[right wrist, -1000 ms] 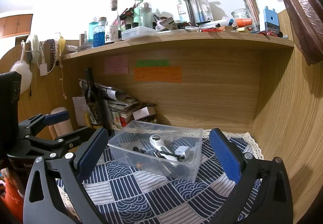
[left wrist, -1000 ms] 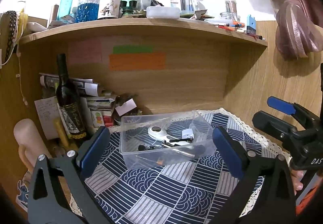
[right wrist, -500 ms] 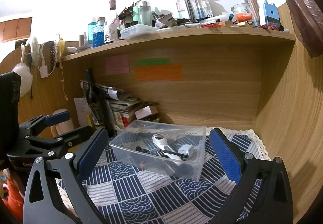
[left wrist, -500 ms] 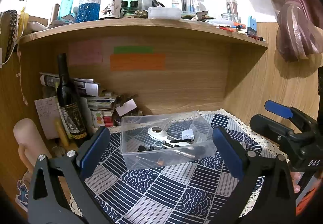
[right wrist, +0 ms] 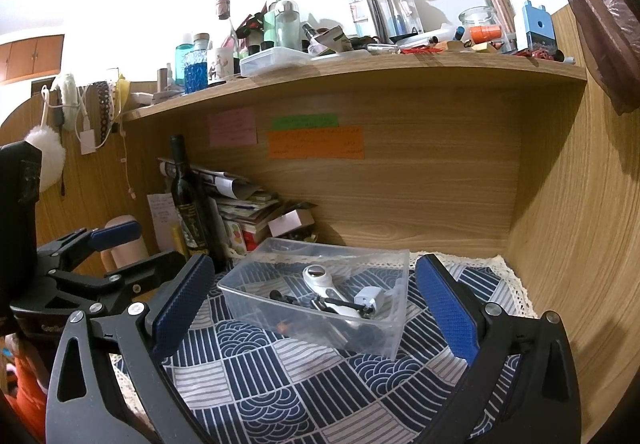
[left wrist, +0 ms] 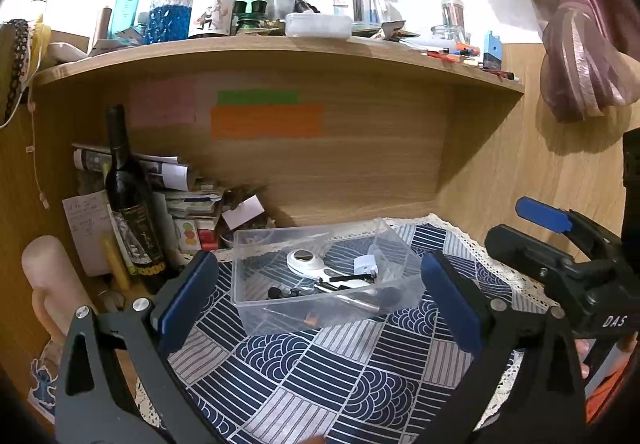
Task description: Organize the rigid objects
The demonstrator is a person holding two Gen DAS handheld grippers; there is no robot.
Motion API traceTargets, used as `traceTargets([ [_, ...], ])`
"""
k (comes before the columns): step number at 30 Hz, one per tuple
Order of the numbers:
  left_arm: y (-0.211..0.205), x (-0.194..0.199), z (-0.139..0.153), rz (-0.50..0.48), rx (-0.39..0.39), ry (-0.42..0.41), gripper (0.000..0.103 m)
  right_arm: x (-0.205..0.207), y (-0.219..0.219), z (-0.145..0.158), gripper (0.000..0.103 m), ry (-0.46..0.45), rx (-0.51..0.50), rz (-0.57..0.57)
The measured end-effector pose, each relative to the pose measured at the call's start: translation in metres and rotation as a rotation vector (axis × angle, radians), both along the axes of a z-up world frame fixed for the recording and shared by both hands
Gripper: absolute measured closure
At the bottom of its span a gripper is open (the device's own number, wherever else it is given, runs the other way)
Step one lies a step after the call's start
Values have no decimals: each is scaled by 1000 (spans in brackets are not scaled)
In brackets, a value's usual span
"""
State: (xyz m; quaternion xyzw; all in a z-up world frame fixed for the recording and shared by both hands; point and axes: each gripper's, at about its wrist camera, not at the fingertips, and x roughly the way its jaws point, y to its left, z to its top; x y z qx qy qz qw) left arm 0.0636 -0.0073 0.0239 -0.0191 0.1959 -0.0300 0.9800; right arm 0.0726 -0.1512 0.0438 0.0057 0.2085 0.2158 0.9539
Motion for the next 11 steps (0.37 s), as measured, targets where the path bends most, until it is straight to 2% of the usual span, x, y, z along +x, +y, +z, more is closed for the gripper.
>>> traceTargets([
  [11,-1,-1,2,-7,-18,2,0,0,0,0,2,0,0,-2],
])
